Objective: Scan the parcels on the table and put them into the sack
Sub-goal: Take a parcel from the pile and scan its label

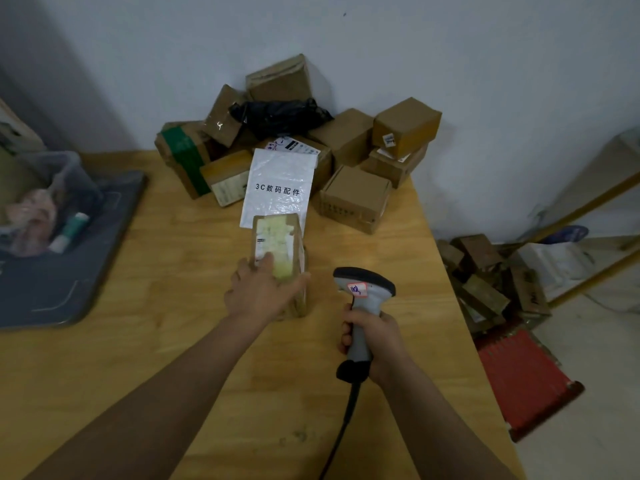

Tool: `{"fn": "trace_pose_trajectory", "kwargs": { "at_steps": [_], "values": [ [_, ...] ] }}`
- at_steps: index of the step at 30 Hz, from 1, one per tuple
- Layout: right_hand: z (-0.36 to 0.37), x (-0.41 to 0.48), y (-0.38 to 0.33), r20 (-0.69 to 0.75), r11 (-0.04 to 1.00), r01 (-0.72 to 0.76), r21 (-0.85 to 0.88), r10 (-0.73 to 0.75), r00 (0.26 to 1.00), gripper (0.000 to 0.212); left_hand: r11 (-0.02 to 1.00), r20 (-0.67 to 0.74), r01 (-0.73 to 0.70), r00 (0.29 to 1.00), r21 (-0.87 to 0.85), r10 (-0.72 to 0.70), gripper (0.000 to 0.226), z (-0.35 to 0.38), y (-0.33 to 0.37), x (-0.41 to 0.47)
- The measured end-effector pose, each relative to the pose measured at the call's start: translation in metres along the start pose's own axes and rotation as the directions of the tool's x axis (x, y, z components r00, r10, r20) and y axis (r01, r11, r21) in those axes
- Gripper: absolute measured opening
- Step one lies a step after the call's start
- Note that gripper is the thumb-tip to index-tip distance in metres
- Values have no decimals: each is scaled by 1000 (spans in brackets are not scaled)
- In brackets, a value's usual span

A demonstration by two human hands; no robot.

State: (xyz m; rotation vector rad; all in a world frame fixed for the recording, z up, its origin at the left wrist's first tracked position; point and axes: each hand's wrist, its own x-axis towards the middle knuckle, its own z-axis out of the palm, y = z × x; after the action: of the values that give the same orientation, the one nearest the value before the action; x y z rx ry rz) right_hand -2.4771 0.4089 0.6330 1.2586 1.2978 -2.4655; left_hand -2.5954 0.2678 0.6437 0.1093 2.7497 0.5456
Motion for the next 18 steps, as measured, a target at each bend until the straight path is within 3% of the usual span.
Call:
{"fn": "trace_pose_trajectory", "kwargs": {
  "at_steps": [3,7,9,11,15,18],
  "values": [
    [-1,-8,-1,6,999,28,-20,-28,1000,7,996,-38,77,996,41,-76,96,1,10,-5],
    [1,-20,-2,48,997,69,-31,-68,997,7,950,10,148,988,-276,-151,94,-14,-14,9],
    [7,-26,-1,87,995,87,-43,-83,993,6,842,38,170,984,-511,-175,88,-24,-30,7],
    [15,-34,1,126,991,113,-75,-103,987,6,751,71,175,983,-636,-169,66,-30,-48,-1],
    [36,-47,3,215,977,159,-145,-126,969,12,710,36,122,990,-694,-134,49,-37,-71,-19],
    [51,-56,2,259,973,176,-151,-133,957,11,696,-17,69,993,-715,-116,60,-43,-79,-30]
  ]
}}
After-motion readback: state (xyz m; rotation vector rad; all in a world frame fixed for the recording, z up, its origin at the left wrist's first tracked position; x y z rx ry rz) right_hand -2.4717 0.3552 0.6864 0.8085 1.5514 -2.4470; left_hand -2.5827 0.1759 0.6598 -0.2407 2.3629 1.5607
